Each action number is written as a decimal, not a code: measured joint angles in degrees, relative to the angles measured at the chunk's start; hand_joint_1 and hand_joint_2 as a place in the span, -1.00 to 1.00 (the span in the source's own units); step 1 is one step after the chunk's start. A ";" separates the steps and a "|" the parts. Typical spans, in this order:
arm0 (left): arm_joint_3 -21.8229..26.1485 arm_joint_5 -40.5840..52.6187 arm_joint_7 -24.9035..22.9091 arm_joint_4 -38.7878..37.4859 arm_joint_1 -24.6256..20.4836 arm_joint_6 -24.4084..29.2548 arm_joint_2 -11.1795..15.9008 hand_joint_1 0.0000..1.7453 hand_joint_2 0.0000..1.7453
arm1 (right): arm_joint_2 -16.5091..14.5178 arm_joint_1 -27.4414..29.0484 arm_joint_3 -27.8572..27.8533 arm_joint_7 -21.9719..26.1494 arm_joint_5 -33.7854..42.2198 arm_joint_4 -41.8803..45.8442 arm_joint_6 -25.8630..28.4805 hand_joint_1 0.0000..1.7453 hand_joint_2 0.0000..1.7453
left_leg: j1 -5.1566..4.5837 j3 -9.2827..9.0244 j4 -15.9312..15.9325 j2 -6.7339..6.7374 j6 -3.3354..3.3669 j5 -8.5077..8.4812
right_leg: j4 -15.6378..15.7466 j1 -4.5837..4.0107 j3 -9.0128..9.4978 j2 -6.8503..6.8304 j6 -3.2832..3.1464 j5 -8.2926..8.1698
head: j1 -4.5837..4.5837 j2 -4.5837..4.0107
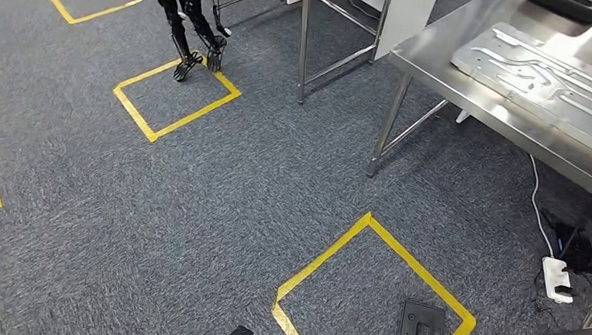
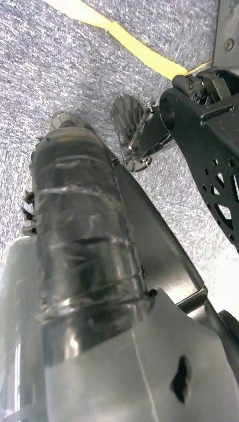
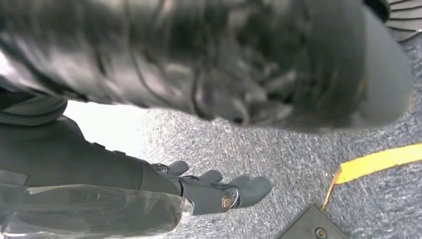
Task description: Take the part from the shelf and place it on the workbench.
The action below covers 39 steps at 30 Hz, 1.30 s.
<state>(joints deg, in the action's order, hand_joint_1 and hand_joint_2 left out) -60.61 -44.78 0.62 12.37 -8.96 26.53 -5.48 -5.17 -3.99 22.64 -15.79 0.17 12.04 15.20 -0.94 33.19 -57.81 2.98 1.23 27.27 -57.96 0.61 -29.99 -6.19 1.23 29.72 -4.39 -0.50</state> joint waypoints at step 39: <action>-0.66 -0.09 -2.04 -0.33 0.29 -0.51 0.00 -1.00 -1.00 | -0.01 -0.31 5.44 -2.20 -7.21 -0.68 -7.90 -1.00 -1.00 | 0.01 -1.13 0.57 -6.27 1.78 -0.09 | -15.55 0.28 -9.87 5.95 -0.22 3.58 | 0.11 -0.01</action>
<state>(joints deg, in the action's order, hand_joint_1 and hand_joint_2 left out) -61.28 -44.87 -1.42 12.04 -8.67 26.02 -5.48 -5.17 -4.30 28.09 -17.99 -7.03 11.36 7.30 -0.93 32.06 -57.24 -3.29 3.01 27.17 -73.51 0.89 -39.85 -0.24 1.01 33.30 -4.28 -0.50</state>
